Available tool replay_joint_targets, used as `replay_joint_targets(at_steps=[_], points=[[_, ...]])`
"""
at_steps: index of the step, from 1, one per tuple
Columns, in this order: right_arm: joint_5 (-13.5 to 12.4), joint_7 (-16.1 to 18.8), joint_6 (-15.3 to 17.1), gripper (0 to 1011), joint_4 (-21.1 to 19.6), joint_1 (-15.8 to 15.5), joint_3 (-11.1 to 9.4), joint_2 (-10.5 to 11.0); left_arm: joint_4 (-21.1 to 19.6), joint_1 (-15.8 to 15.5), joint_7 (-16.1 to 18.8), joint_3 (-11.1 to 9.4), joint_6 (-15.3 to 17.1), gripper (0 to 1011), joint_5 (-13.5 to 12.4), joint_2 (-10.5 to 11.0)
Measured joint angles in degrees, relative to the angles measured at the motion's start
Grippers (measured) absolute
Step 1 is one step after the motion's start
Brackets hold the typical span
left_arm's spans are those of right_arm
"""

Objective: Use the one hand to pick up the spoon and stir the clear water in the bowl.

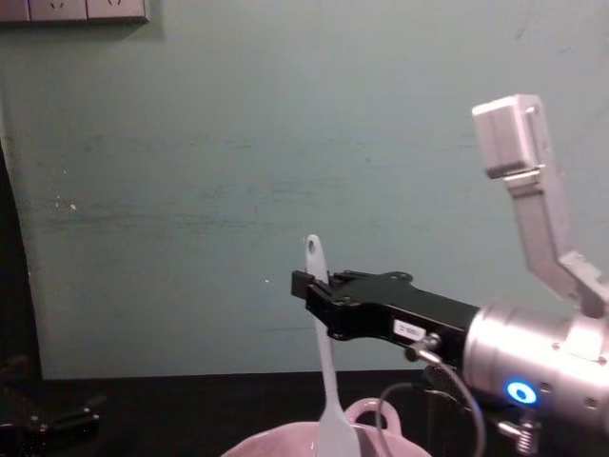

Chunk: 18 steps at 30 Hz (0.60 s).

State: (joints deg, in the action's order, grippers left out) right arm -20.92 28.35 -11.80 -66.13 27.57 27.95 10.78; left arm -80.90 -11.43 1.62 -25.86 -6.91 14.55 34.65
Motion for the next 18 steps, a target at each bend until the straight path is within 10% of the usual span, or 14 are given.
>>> replay_joint_targets(at_steps=[18], points=[[-6.1, 7.1, 7.5, 117, -14.9, -8.1, 1.2, 7.8, 0.0, 0.0, 0.0, 0.0, 0.0, 1011, 0.0, 0.0]])
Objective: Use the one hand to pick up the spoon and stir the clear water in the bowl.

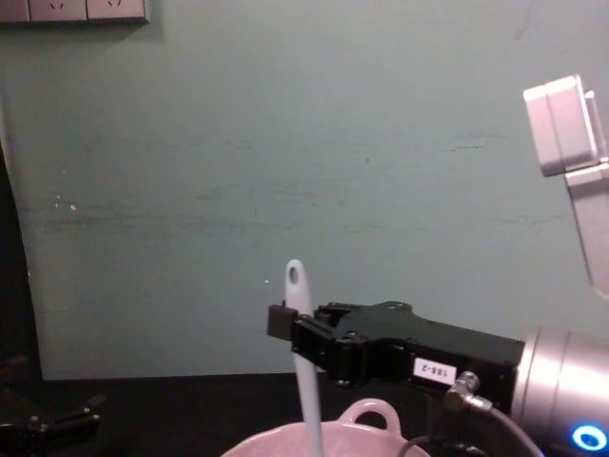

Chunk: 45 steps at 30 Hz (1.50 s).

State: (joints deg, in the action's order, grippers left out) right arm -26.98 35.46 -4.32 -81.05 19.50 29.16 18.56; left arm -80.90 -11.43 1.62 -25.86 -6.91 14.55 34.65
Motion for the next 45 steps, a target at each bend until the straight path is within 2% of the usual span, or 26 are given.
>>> replay_joint_targets(at_steps=[9, 17, 21, 25, 28, 34, 40, 45], points=[[-0.1, -0.2, 0.0, 117, 1.5, 2.0, 2.6, -1.9, 0.0, 0.0, 0.0, 0.0, 0.0, 1011, 0.0, 0.0], [1.4, -2.2, -1.0, 117, 6.5, 5.3, 3.9, -5.1, 0.0, 0.0, 0.0, 0.0, 0.0, 1011, 0.0, 0.0], [2.5, -3.3, -1.9, 117, 9.5, 6.8, 3.9, -6.7, 0.0, 0.0, 0.0, 0.0, 0.0, 1011, 0.0, 0.0], [3.6, -5.0, -3.5, 117, 14.1, 8.9, 3.1, -8.8, 0.0, 0.0, 0.0, 0.0, 0.0, 1011, 0.0, 0.0], [4.3, -5.7, -4.6, 117, 16.0, 9.6, 2.3, -9.5, 0.0, 0.0, 0.0, 0.0, 0.0, 1011, 0.0, 0.0], [5.3, -6.5, -6.0, 117, 16.4, 9.3, 0.6, -9.2, 0.0, 0.0, 0.0, 0.0, 0.0, 1011, 0.0, 0.0], [5.2, -6.0, -5.8, 117, 13.4, 7.2, -0.9, -7.4, 0.0, 0.0, 0.0, 0.0, 0.0, 1011, 0.0, 0.0], [4.0, -4.5, -4.4, 117, 9.7, 5.0, -1.5, -5.6, 0.0, 0.0, 0.0, 0.0, 0.0, 1011, 0.0, 0.0]])
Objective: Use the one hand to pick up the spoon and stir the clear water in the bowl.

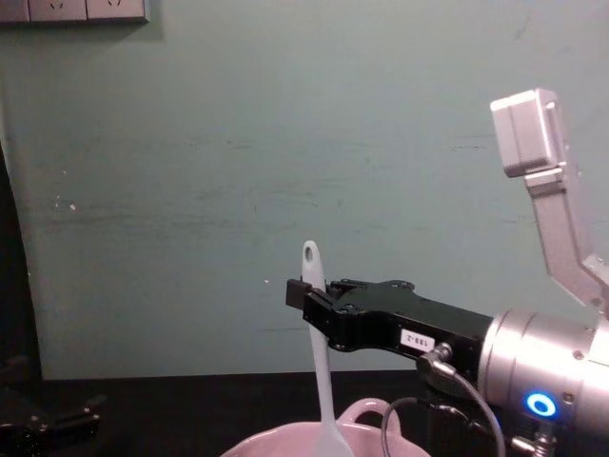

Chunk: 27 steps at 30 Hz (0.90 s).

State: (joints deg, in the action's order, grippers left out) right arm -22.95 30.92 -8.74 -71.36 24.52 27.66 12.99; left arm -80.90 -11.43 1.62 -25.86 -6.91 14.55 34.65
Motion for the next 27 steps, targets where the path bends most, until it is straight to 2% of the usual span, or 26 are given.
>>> replay_joint_targets(at_steps=[8, 19, 27], points=[[-2.6, 0.2, 3.2, 116, -5.0, -2.4, -0.6, 1.5, 0.0, 0.0, 0.0, 0.0, 0.0, 1011, 0.0, 0.0], [-5.9, -1.7, 7.7, 117, -7.8, -2.4, -1.6, 2.5, 0.0, 0.0, 0.0, 0.0, 0.0, 1011, 0.0, 0.0], [-7.2, -2.3, 8.6, 116, -10.0, -2.4, -1.8, 3.4, 0.0, 0.0, 0.0, 0.0, 0.0, 1011, 0.0, 0.0]])
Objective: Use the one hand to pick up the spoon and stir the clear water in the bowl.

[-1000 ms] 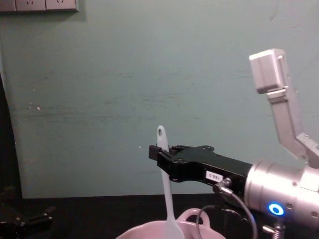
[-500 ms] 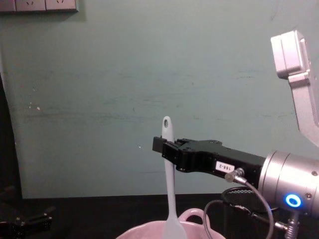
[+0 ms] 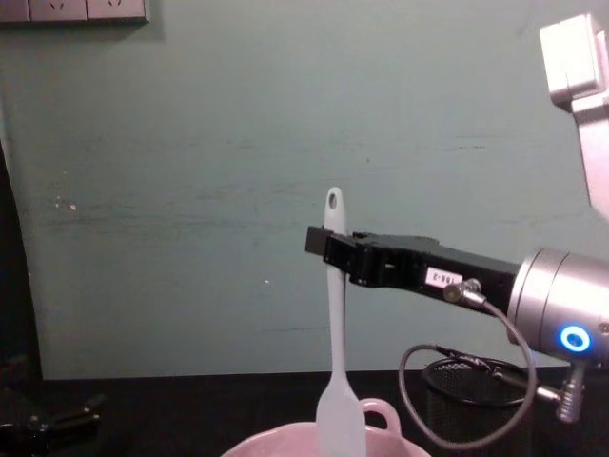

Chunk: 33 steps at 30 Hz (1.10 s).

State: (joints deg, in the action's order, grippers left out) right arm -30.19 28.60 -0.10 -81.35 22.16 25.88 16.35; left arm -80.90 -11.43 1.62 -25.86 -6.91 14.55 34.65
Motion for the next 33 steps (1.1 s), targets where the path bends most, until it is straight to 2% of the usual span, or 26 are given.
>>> replay_joint_targets(at_steps=[9, 12, 28, 33], points=[[-1.3, -0.7, 0.7, 117, -1.9, 0.1, -0.1, 0.8, 0.0, 0.0, 0.0, 0.0, 0.0, 1011, 0.0, 0.0], [-2.5, -0.7, 0.9, 117, -2.9, -0.2, -0.5, 1.2, 0.0, 0.0, 0.0, 0.0, 0.0, 1011, 0.0, 0.0], [-6.3, -2.8, 4.1, 117, -5.1, 0.3, -1.3, 2.9, 0.0, 0.0, 0.0, 0.0, 0.0, 1011, 0.0, 0.0], [-6.6, -2.8, 4.2, 117, -5.4, 0.4, -1.0, 3.4, 0.0, 0.0, 0.0, 0.0, 0.0, 1011, 0.0, 0.0]])
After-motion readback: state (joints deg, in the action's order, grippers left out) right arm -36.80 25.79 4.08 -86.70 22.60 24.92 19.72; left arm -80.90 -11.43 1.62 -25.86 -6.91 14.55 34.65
